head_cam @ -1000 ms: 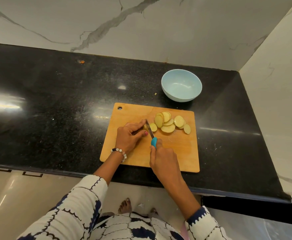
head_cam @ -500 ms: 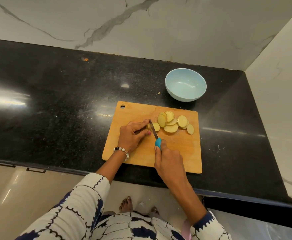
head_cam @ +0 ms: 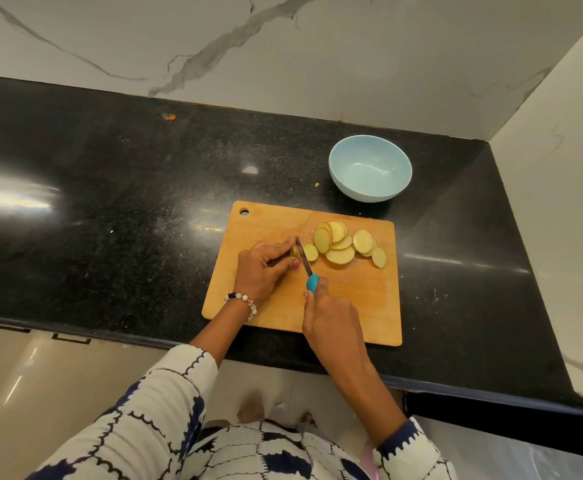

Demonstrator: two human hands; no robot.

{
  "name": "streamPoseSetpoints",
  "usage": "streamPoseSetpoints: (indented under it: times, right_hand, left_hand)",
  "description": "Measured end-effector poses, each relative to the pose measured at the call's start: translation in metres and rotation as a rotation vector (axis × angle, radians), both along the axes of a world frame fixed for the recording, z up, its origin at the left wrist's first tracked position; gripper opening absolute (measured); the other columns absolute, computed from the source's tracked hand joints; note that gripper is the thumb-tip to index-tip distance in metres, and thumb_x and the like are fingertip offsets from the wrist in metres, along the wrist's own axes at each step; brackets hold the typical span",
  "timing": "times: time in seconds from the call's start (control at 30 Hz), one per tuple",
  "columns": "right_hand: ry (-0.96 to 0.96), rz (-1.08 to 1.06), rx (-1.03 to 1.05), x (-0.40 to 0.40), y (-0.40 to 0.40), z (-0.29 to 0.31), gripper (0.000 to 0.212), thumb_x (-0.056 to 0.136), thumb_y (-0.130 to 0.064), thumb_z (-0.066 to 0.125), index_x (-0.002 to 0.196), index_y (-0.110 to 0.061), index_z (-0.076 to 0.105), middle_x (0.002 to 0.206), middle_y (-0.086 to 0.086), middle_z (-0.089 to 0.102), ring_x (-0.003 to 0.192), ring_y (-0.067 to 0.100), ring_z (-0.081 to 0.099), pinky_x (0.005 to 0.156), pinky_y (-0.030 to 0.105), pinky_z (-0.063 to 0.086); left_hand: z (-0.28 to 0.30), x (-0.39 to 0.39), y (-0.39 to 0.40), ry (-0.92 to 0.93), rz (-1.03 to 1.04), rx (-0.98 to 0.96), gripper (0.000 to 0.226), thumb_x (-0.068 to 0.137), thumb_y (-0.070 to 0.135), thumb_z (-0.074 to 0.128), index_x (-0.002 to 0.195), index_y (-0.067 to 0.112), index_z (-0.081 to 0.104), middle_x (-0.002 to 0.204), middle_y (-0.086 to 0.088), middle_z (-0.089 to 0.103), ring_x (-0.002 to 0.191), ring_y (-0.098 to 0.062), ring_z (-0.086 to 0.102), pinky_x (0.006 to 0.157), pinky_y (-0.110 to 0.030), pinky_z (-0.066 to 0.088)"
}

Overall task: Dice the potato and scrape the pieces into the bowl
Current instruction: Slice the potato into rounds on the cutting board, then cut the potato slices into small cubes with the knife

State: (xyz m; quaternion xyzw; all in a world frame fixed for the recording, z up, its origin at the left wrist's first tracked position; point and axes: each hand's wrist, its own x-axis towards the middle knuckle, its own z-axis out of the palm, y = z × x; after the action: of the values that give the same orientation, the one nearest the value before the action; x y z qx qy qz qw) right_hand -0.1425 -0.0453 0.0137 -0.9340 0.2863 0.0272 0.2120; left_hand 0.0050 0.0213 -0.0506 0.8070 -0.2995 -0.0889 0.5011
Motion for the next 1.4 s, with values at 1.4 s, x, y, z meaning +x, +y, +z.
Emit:
streamPoseSetpoints:
  times: [1.4]
  right_hand:
    - [-0.102, 0.027, -0.159, -0.008, -0.030, -0.029, 0.053, 0.102, -0.037, 0.026, 0.148, -0.012, 0.024, 0.081, 0.006, 0.058, 0.064, 0.019, 0.049, 0.056, 0.030, 0.034]
  left_hand:
    - [0.017, -0.012, 0.006, 0.180, 0.112, -0.076, 0.047, 0.069, 0.016, 0.081, 0.114, 0.016, 0.066, 0.106, 0.008, 0.064, 0.093, 0.000, 0.063, 0.080, -0.011, 0.051]
